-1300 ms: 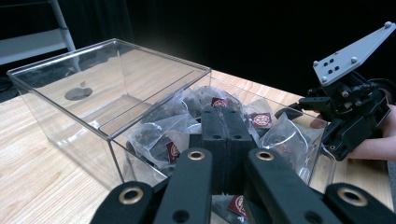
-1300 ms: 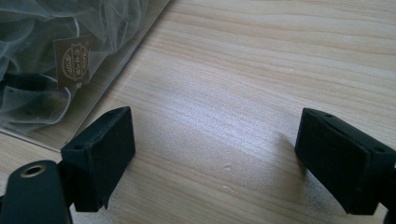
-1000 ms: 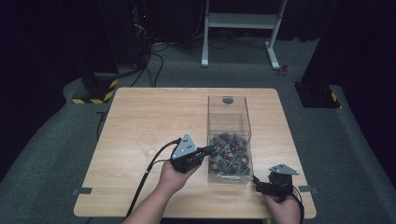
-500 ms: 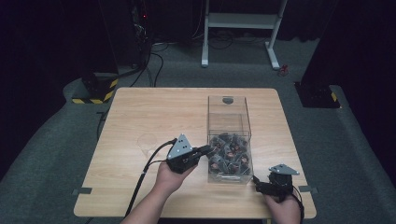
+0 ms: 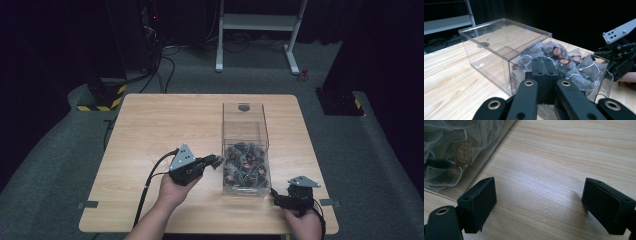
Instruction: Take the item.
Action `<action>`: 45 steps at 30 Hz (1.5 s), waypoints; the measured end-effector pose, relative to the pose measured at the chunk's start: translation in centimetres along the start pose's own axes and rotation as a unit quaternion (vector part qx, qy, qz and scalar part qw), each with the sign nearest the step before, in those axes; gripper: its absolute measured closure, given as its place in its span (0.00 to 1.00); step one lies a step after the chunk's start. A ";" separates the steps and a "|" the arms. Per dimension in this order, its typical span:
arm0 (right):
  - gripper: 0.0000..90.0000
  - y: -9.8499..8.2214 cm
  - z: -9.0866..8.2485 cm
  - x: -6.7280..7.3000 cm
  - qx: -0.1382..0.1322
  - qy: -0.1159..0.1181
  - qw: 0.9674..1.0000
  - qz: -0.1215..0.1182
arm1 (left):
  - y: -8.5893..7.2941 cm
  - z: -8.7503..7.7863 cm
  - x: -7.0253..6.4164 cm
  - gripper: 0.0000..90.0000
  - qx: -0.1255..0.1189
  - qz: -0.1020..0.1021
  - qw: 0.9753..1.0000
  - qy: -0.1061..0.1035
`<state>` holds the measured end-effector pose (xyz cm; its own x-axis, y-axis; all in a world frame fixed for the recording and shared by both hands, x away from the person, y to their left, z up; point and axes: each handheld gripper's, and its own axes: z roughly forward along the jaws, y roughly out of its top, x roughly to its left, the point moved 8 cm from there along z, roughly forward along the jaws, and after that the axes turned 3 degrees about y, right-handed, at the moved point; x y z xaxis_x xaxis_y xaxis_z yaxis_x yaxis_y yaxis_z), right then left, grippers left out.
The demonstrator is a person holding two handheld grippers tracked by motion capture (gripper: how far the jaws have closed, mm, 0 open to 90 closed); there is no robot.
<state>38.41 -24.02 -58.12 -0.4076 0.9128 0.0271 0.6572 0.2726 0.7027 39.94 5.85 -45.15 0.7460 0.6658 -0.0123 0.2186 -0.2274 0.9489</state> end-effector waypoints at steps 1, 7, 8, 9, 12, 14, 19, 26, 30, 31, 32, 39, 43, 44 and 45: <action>0.14 0.0 0.0 0.0 0.000 0.000 1.000 -0.001 | 0.0 -0.1 0.1 1.00 -0.001 -0.002 1.000 0.002; 0.14 0.0 0.0 0.0 0.000 0.000 1.000 0.000 | -0.2 -0.9 1.0 1.00 -0.003 -0.007 1.000 0.012; 0.14 0.0 0.0 0.0 0.000 0.000 1.000 -0.001 | -0.2 -1.0 1.1 1.00 -0.004 -0.007 1.000 0.014; 0.14 0.0 0.0 0.0 0.000 0.000 1.000 -0.001 | -0.2 -1.1 1.2 1.00 -0.004 -0.008 1.000 0.015; 0.14 0.0 0.0 0.0 0.000 0.000 1.000 0.000 | -0.3 -1.5 1.7 1.00 -0.003 -0.006 1.000 0.022; 0.14 0.0 0.0 0.0 0.000 0.000 1.000 0.001 | -0.3 -1.8 2.0 1.00 -0.004 -0.007 1.000 0.026; 0.14 0.0 0.0 0.0 0.000 0.000 1.000 0.000 | -0.6 -2.6 2.8 1.00 -0.002 -0.008 0.999 0.035; 0.14 0.0 0.0 0.0 0.000 0.000 1.000 0.000 | -0.8 -3.8 4.1 1.00 -0.004 -0.012 0.999 0.053; 0.14 0.0 0.0 0.0 0.000 0.000 1.000 -0.001 | -1.0 -4.5 4.9 1.00 -0.005 -0.014 0.998 0.063; 0.14 0.0 0.0 0.0 0.000 0.000 1.000 -0.001 | -1.0 -4.6 5.0 1.00 -0.005 -0.016 0.998 0.065; 0.14 0.0 0.0 0.0 0.000 0.000 1.000 0.000 | -1.0 -4.9 5.3 1.00 -0.006 -0.016 0.998 0.068; 0.14 0.0 0.0 0.0 0.000 0.000 1.000 -0.001 | -1.2 -6.1 6.6 1.00 -0.006 -0.017 0.996 0.085; 0.14 0.0 0.0 0.0 0.000 0.000 1.000 -0.001 | -1.4 -6.9 7.4 1.00 -0.007 -0.020 0.995 0.096; 0.14 0.0 0.0 0.0 0.000 0.000 1.000 0.000 | -1.5 -7.2 7.7 1.00 -0.006 -0.020 0.995 0.099; 0.14 0.0 0.0 0.0 0.000 0.000 1.000 -0.001 | -1.5 -7.3 7.8 1.00 -0.007 -0.022 0.995 0.100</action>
<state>38.42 -24.03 -58.12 -0.4084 0.9124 0.0264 0.6565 0.2735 0.7030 40.84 16.58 -44.37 0.5950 0.8037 0.0086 0.2384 -0.1867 0.9530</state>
